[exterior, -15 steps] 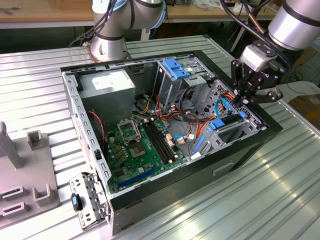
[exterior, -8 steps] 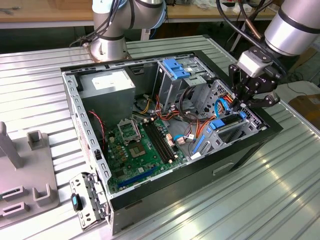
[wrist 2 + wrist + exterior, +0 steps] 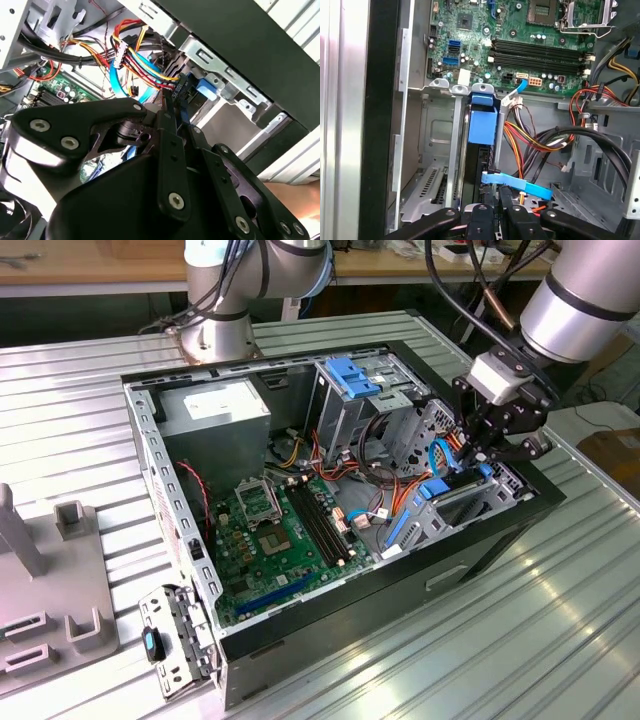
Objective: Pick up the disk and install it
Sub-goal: 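Insert the first disk wire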
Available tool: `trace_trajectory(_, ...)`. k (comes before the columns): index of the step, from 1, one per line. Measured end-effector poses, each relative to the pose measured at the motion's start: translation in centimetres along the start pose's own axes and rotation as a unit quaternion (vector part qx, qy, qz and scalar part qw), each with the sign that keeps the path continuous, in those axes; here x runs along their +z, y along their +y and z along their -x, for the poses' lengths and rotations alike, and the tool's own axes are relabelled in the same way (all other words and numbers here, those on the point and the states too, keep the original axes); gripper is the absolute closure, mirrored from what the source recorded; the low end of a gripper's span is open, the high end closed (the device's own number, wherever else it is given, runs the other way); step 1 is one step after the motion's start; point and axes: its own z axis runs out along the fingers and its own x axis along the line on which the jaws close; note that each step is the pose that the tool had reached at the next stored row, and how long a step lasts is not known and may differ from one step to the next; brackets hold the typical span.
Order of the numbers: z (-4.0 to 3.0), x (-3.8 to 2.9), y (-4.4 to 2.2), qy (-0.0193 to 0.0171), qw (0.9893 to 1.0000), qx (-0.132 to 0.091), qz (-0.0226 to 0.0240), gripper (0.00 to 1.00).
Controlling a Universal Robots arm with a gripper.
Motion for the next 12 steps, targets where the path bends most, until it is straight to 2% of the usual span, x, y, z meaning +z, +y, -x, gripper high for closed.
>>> trace_trajectory(2, 0.61, 0.01, 0.20, 0.0000, 1.0000, 0.000, 0.0000, 0.84)
trace_trajectory(3, 0.63, -0.27, 0.18, 0.0000, 1.0000, 0.000, 0.0000, 0.84)
trace_trajectory(5, 0.45, -0.35, 0.20, 0.0047, 1.0000, 0.004, 0.0001, 0.84)
trace_trajectory(6, 0.41, -0.35, 0.22, 0.0059, 1.0000, 0.004, -0.0002, 0.84)
trace_trajectory(11, 0.14, -0.42, 1.17, 0.0074, 1.0000, 0.004, -0.0048, 0.84)
trace_trajectory(12, 0.09, -0.43, 1.20, 0.0120, 0.9999, 0.004, -0.0050, 0.84)
